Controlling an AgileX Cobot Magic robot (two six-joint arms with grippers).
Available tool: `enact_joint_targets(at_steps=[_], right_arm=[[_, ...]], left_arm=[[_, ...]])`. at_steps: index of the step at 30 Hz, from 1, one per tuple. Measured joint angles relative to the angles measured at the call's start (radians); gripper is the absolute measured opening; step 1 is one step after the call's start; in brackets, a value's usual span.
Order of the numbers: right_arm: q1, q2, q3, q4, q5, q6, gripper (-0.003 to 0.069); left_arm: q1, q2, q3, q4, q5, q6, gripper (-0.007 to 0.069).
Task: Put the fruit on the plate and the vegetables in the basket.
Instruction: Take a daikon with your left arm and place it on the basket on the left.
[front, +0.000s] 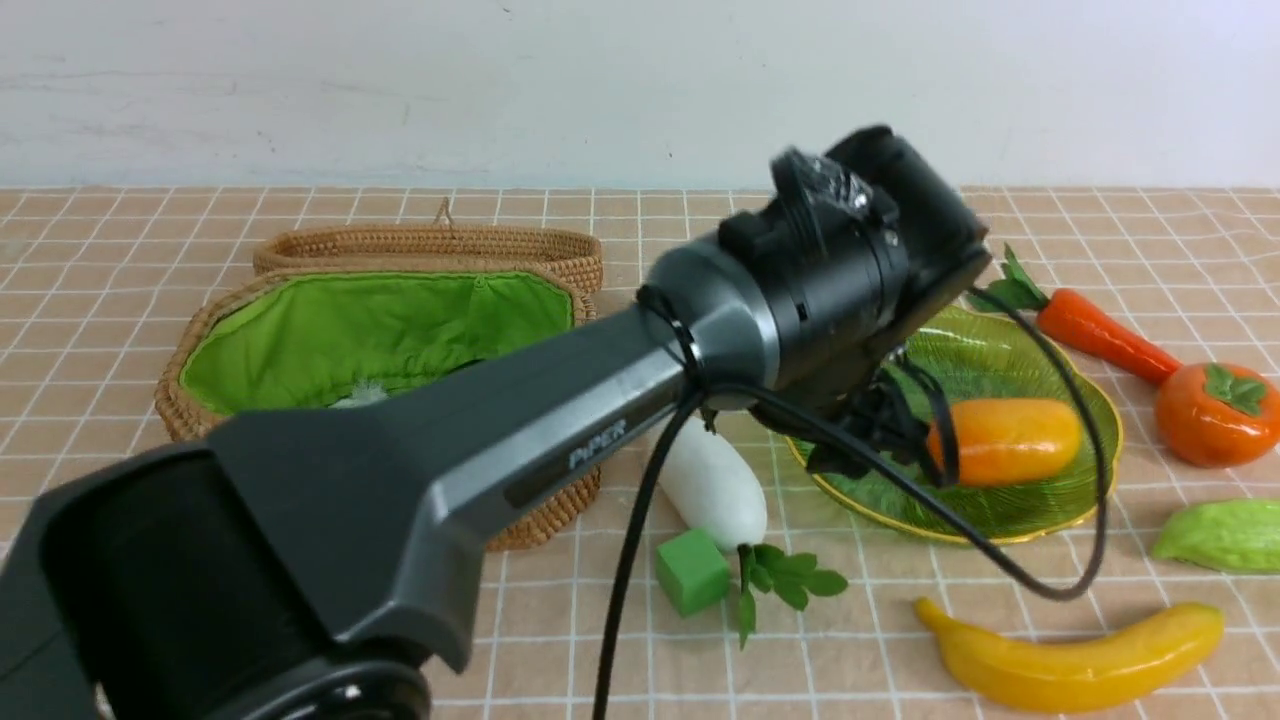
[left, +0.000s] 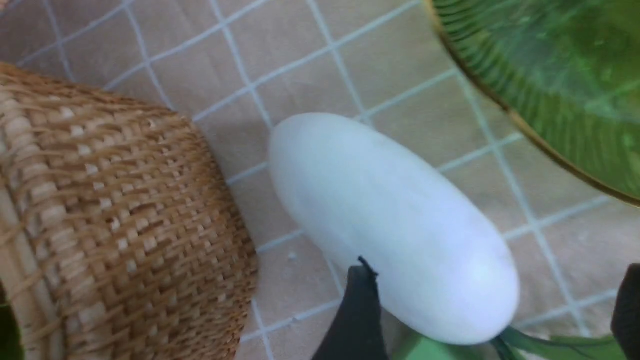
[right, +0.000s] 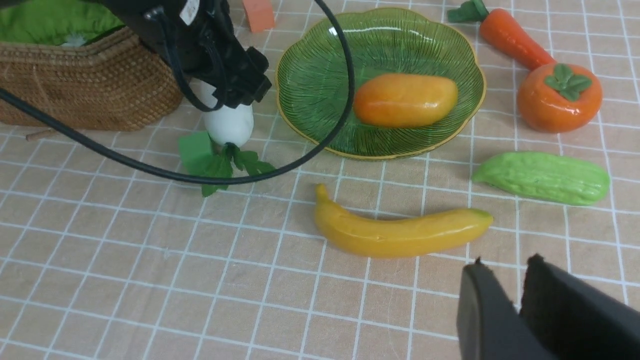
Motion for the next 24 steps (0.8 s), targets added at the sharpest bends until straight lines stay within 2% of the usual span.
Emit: enact_joint_targets(at_steps=[6, 8, 24], right_arm=[[0.0, 0.0, 0.0, 0.0, 0.0, 0.0, 0.0132], [0.0, 0.0, 0.0, -0.001, 0.0, 0.0, 0.0135], [0.0, 0.0, 0.0, 0.0, -0.045, -0.001, 0.0138]], left_arm=[[0.051, 0.032, 0.001, -0.081, 0.0, -0.007, 0.0609], [0.082, 0.034, 0.002, -0.121, 0.0, -0.008, 0.0584], [0.118, 0.099, 0.002, -0.119, -0.007, -0.037, 0.0564]])
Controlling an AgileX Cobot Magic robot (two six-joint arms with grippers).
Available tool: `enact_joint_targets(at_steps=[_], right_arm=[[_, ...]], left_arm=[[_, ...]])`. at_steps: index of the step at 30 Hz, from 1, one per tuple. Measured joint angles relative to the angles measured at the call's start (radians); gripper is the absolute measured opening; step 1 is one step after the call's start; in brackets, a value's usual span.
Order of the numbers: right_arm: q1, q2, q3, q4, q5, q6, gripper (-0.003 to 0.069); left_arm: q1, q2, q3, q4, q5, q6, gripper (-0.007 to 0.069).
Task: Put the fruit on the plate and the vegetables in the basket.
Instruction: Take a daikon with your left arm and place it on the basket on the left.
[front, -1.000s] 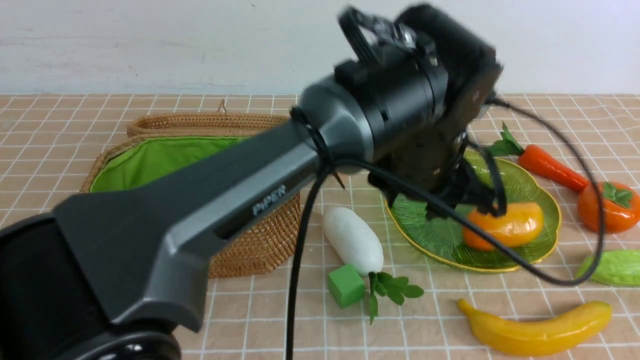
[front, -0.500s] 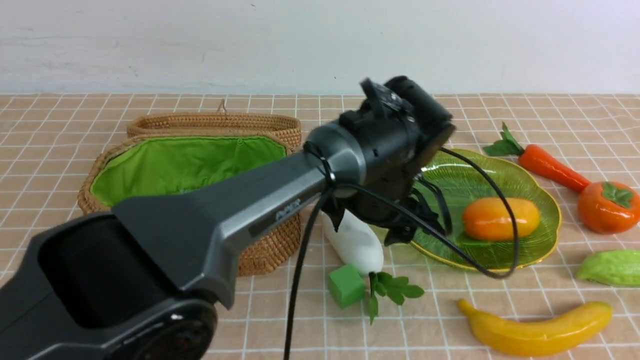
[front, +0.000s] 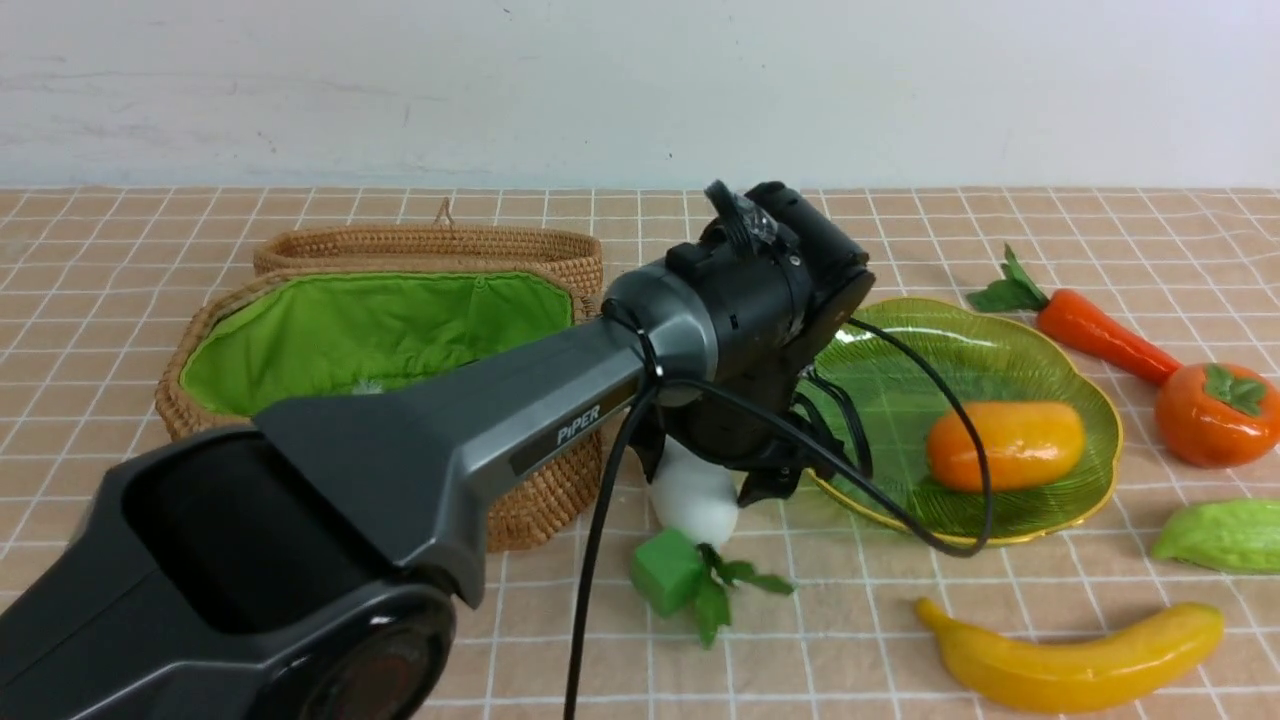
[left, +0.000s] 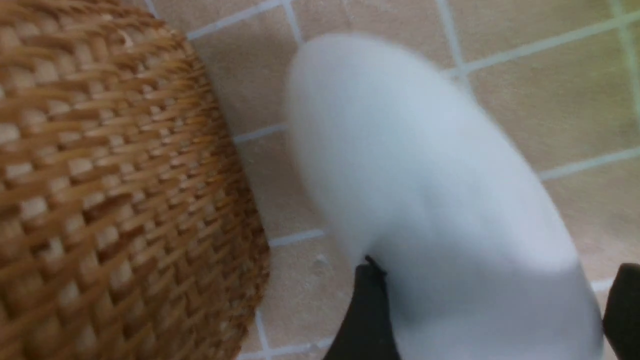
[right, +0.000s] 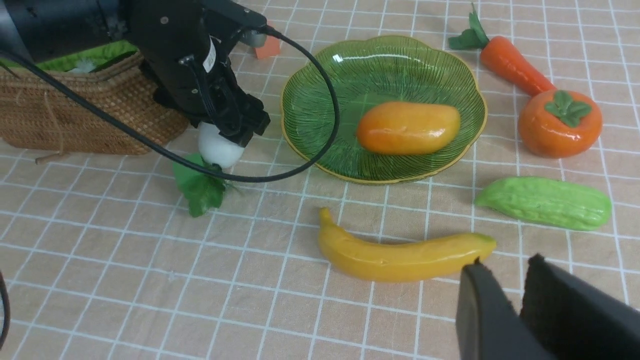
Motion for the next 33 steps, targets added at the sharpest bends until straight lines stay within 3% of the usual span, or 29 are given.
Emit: enact_joint_targets(at_steps=[33], right_arm=[[0.0, 0.0, 0.0, 0.003, -0.004, 0.0, 0.0141]], left_arm=[[0.014, -0.012, -0.027, -0.017, 0.003, 0.037, 0.0517]])
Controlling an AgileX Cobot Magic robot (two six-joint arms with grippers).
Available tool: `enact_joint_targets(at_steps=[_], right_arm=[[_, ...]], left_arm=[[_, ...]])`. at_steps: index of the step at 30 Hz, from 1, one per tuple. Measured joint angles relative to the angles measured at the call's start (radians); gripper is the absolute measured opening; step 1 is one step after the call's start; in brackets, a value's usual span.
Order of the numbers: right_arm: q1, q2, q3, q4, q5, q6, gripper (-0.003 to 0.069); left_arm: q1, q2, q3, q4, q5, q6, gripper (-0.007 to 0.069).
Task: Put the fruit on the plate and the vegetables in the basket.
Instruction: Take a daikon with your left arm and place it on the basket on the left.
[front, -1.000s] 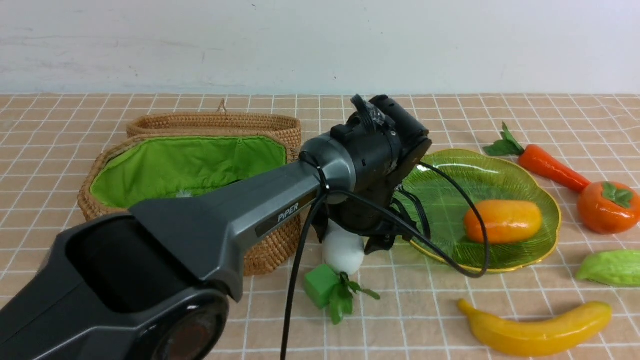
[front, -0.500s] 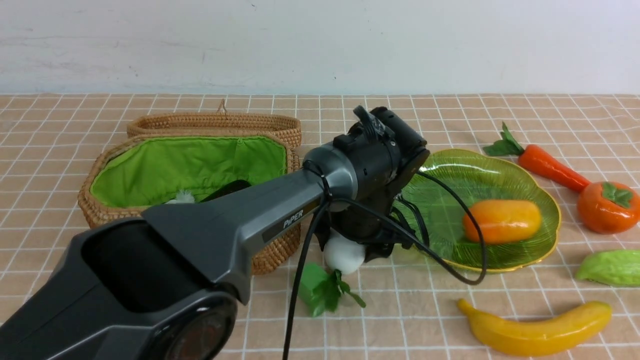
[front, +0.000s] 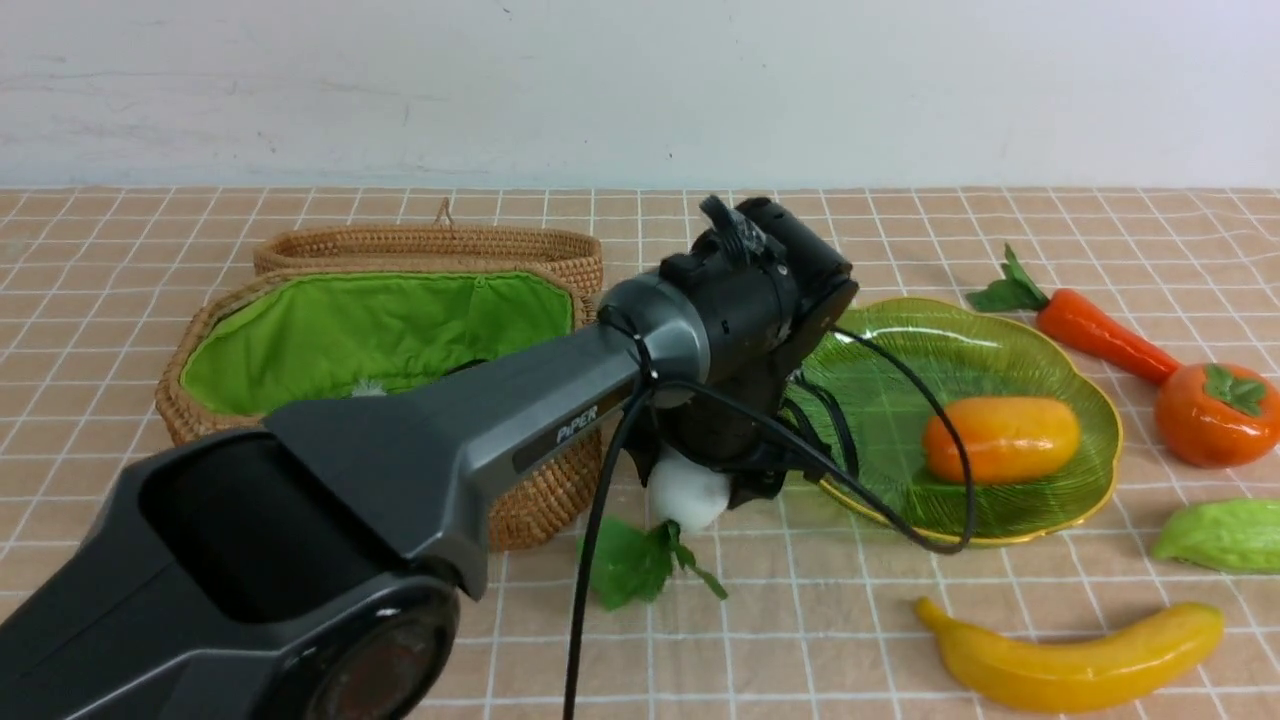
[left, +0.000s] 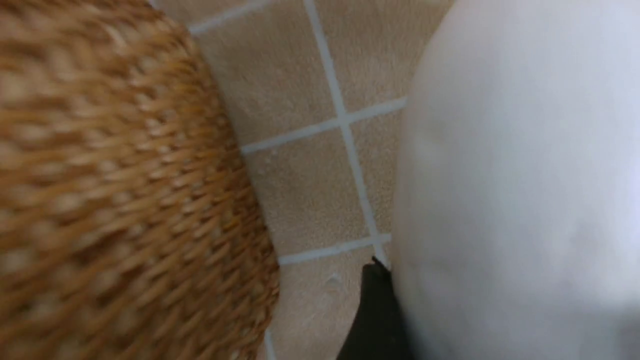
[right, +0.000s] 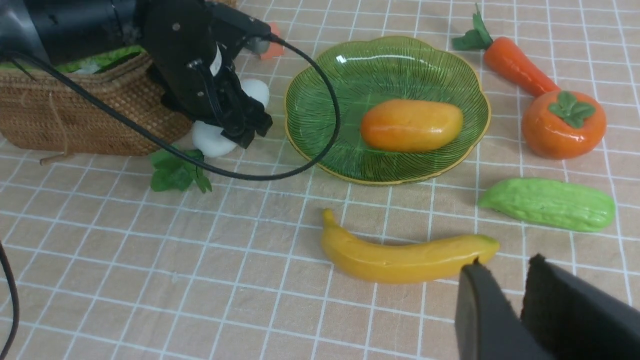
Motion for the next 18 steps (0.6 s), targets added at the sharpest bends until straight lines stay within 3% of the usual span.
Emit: enact_joint_targets(at_steps=[8, 14, 18], right_arm=[[0.0, 0.0, 0.0, 0.0, -0.029, 0.0, 0.0143], [0.0, 0.0, 0.0, 0.001, -0.051, -0.024, 0.0143], [0.0, 0.0, 0.0, 0.0, -0.051, -0.026, 0.0141]], left_arm=[[-0.064, -0.279, 0.002, -0.036, 0.005, 0.202, 0.0517], [-0.058, -0.575, 0.163, -0.007, 0.005, 0.606, 0.0517], [0.066, -0.69, 0.324, 0.032, 0.005, 0.954, 0.0517]])
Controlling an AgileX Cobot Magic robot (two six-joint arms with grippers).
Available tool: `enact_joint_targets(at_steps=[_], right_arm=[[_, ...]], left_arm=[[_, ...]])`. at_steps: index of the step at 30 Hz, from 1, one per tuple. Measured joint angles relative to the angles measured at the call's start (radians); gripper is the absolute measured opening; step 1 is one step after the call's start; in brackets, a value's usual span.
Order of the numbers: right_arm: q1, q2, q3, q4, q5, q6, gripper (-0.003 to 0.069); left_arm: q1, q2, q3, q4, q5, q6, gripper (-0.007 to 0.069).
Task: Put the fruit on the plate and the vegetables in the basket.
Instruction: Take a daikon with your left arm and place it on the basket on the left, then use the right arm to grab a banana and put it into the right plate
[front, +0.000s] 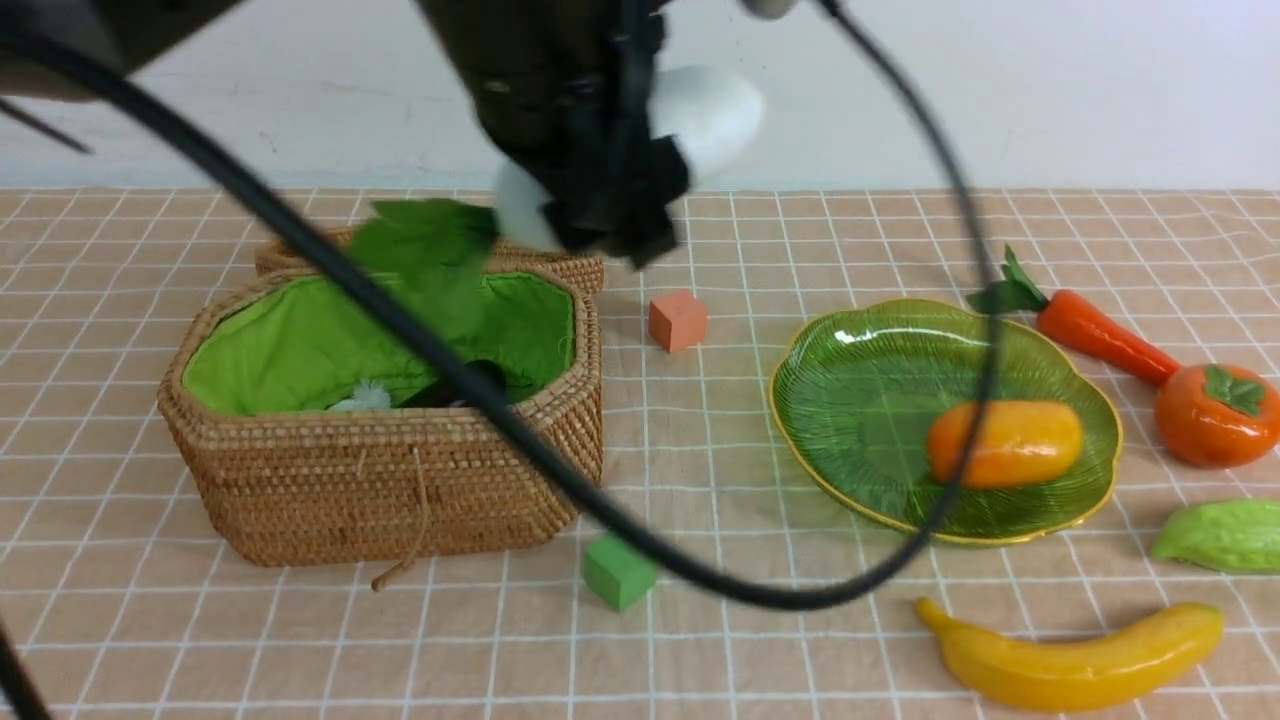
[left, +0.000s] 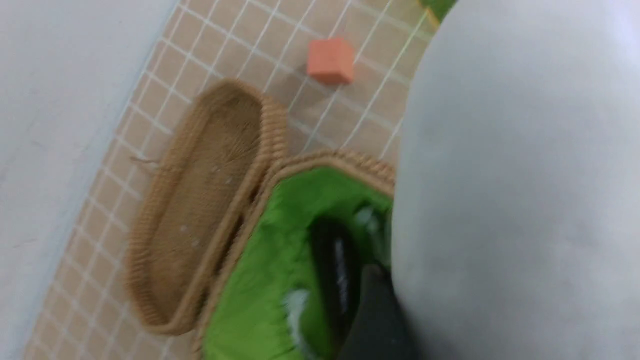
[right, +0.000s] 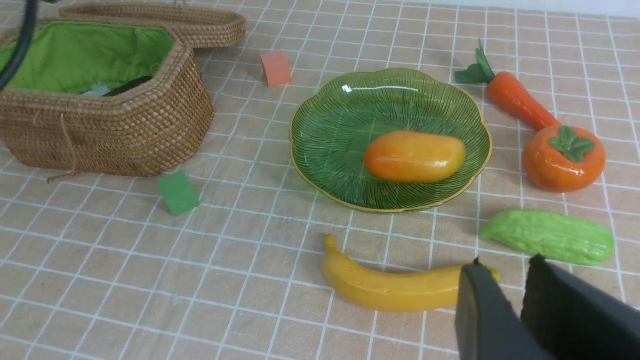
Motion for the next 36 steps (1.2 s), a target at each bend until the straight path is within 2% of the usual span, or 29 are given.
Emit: enact_joint_targets(at_steps=[3, 5, 11, 15, 17, 19, 21, 26, 27, 30, 31, 32, 33, 34, 36], right_arm=[[0.0, 0.0, 0.0, 0.0, 0.0, 0.0, 0.0141], [0.0, 0.0, 0.0, 0.0, 0.0, 0.0, 0.0141], [0.0, 0.0, 0.0, 0.009, 0.0, -0.002, 0.0143], [0.0, 0.0, 0.0, 0.048, 0.0, -0.002, 0.0146], [0.0, 0.0, 0.0, 0.057, 0.001, -0.002, 0.0148], [0.0, 0.005, 0.0, 0.068, 0.001, -0.002, 0.015], [0.0, 0.017, 0.0, 0.082, 0.003, -0.005, 0.015], [0.0, 0.13, 0.0, 0.119, 0.004, -0.067, 0.015], [0.0, 0.176, 0.0, 0.138, 0.002, -0.1, 0.015], [0.0, 0.25, 0.0, 0.156, -0.001, -0.151, 0.015], [0.0, 0.311, 0.0, 0.167, -0.003, -0.197, 0.015], [0.0, 0.318, 0.0, 0.167, -0.003, -0.201, 0.015], [0.0, 0.364, 0.001, 0.172, -0.003, -0.237, 0.015], [0.0, 0.396, 0.001, 0.172, -0.003, -0.262, 0.015], [0.0, 0.473, 0.001, 0.172, -0.003, -0.316, 0.0152]], left_arm=[[0.1, 0.008, 0.079, 0.003, -0.001, 0.129, 0.0517], [0.164, 0.036, 0.122, -0.001, -0.033, 0.169, 0.0517], [0.288, 0.15, 0.186, -0.024, -0.153, 0.185, 0.0517], [0.319, 0.175, 0.206, -0.023, -0.179, 0.18, 0.0522], [0.322, 0.175, 0.208, -0.023, -0.171, 0.168, 0.0551], [0.322, 0.162, 0.21, -0.038, -0.153, 0.143, 0.0636], [0.322, 0.145, 0.211, -0.063, -0.146, 0.127, 0.0659], [0.313, 0.05, 0.211, -0.207, -0.123, 0.052, 0.0634], [0.294, 0.002, 0.212, -0.25, -0.109, -0.015, 0.0575], [0.252, -0.067, 0.212, -0.287, -0.086, -0.157, 0.0459], [0.211, -0.127, 0.212, -0.301, -0.063, -0.261, 0.033], [0.2, -0.143, 0.213, -0.304, -0.057, -0.282, 0.0294], [0.164, -0.206, 0.221, -0.316, -0.036, -0.334, 0.0143], [0.136, -0.248, 0.238, -0.316, -0.018, -0.357, 0.0064], [0.093, -0.338, 0.3, -0.329, 0.0, -0.389, -0.0013]])
